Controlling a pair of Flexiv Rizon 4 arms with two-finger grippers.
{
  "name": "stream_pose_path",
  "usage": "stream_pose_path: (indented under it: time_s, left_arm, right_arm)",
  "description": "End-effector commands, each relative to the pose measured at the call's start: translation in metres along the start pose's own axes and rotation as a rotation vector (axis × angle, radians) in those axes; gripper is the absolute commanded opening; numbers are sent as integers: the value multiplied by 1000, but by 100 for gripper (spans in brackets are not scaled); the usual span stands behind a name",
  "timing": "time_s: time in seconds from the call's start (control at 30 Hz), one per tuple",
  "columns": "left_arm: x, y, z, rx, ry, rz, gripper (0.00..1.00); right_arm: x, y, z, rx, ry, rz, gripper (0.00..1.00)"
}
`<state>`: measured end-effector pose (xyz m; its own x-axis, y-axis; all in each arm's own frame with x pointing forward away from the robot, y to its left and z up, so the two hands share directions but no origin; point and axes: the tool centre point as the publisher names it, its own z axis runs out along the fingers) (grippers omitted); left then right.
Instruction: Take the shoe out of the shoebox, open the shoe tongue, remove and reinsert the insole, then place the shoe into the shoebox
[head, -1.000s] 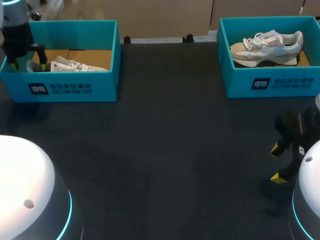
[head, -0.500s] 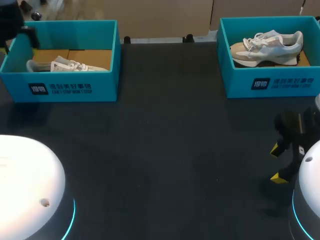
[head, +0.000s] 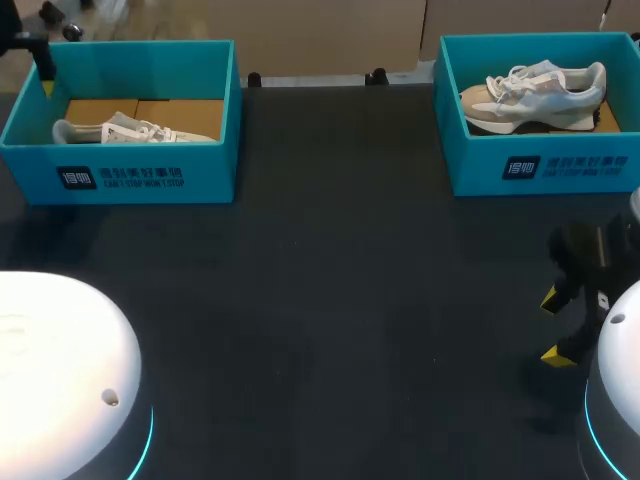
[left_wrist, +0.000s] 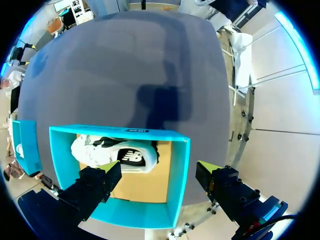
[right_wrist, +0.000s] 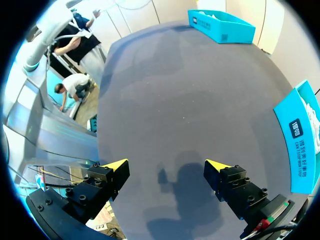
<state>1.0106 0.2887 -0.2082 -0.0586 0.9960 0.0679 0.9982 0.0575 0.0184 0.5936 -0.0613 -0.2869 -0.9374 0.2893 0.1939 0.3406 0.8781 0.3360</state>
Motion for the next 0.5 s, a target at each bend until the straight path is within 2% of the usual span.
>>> stream_pose_path:
  time_s: [0.03, 0.07, 0.13, 0.2, 0.27, 0.33, 0.4, 0.43, 0.5]
  left_arm:
    - [0, -3, 1, -7, 2, 0, 100]
    - [0, -3, 1, -7, 2, 0, 100]
    - [0, -3, 1, -7, 2, 0, 100]
    - [0, -3, 1, -7, 2, 0, 100]
    - [0, -3, 1, -7, 2, 0, 100]
    - [0, -3, 1, -7, 2, 0, 100]
    - [0, -3, 1, -7, 2, 0, 100]
    - [0, -3, 1, -7, 2, 0, 100]
    - [0, -3, 1, -7, 2, 0, 100]
  right_arm:
    - [2, -1, 0, 1, -3, 0, 100]
    - [2, -1, 0, 1, -3, 0, 100]
    - [-14, 6, -4, 55, -1, 39, 100]
    - [-33, 12, -14, 103, -8, 146, 100]
    - [-48, 19, -29, 169, -81, 254, 100]
    - [-63, 23, -43, 123, -97, 322, 100]
    - [-76, 28, -54, 162, -143, 365, 100]
    - [-82, 29, -58, 145, -135, 385, 100]
    - [-92, 31, -65, 181, -140, 471, 100]
